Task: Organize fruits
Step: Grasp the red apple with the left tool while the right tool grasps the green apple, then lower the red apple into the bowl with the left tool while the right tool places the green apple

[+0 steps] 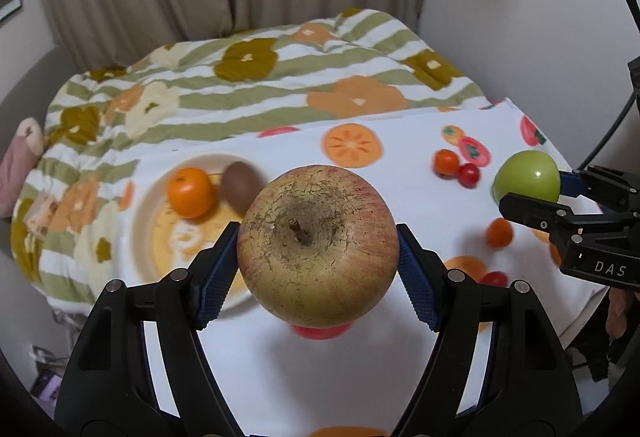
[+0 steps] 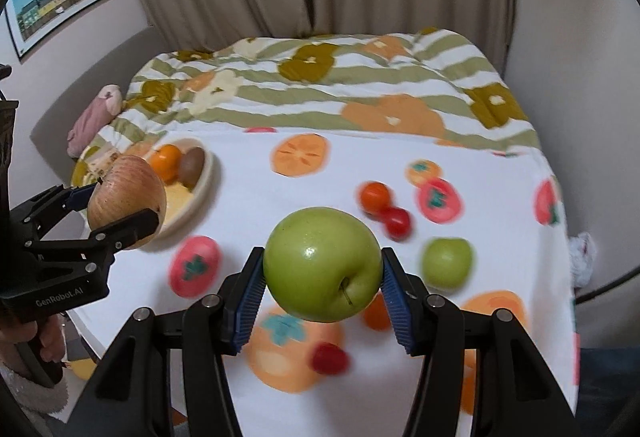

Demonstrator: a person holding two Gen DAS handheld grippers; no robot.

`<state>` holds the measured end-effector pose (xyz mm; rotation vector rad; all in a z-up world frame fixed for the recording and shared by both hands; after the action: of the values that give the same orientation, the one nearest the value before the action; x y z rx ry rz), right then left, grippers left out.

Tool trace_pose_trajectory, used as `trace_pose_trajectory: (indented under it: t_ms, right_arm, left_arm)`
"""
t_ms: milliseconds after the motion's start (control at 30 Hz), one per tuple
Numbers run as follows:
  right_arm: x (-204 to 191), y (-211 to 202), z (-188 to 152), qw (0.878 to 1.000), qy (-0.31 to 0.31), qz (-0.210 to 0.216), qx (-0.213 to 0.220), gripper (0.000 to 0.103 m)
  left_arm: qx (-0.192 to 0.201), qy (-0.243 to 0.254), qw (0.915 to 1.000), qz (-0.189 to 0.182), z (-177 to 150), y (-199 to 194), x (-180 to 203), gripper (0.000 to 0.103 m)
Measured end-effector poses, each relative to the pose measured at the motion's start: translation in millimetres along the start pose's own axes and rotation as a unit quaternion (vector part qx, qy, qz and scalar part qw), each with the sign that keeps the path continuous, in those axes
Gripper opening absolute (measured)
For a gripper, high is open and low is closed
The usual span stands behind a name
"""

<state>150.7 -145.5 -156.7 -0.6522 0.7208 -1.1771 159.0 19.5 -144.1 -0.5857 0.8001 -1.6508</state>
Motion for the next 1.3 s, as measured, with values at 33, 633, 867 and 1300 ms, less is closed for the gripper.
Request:
trace_pose_trajectory:
  t_ms: [33, 633, 867, 1300]
  right_arm:
    - [-10.6, 3.8, 4.0, 1.000, -0.003, 0.005, 0.001, 0.052]
    - [-146.3, 84.1, 43.8, 1.000, -0.002, 0.023, -0.010, 0.052]
    - [-165.1, 108.1, 44.7, 1.000, 0.008, 0.010, -0.022, 0.052]
    - [-170.2, 126.5, 39.4, 0.999, 0.016, -0.006, -0.043, 0.052]
  left_arm:
    - [0.000, 0.000, 1.0000, 0.002, -0.4, -0.4, -8.3, 0.079]
    - [-0.031, 0.019, 0.9993, 0.010, -19.3, 49.8, -152.2, 0.079]
    - [-0.038, 0.044, 0.9983, 0.006, -21.0, 83.4, -168.9, 0.079]
    - [-0.051, 0.061, 0.9969, -0.002, -29.3, 102.0, -170.9, 0.080]
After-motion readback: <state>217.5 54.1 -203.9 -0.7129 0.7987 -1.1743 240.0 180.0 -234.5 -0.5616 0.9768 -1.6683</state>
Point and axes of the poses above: each gripper's, at about its wrist camera, not at the fingertips, and y roughly the way its jaws point, x to its right, z to its top, the point moved 5 cm from there along y, roughly the way its jaws point, and after that the axes turned 1 degree about y, right-handed, at the moved point
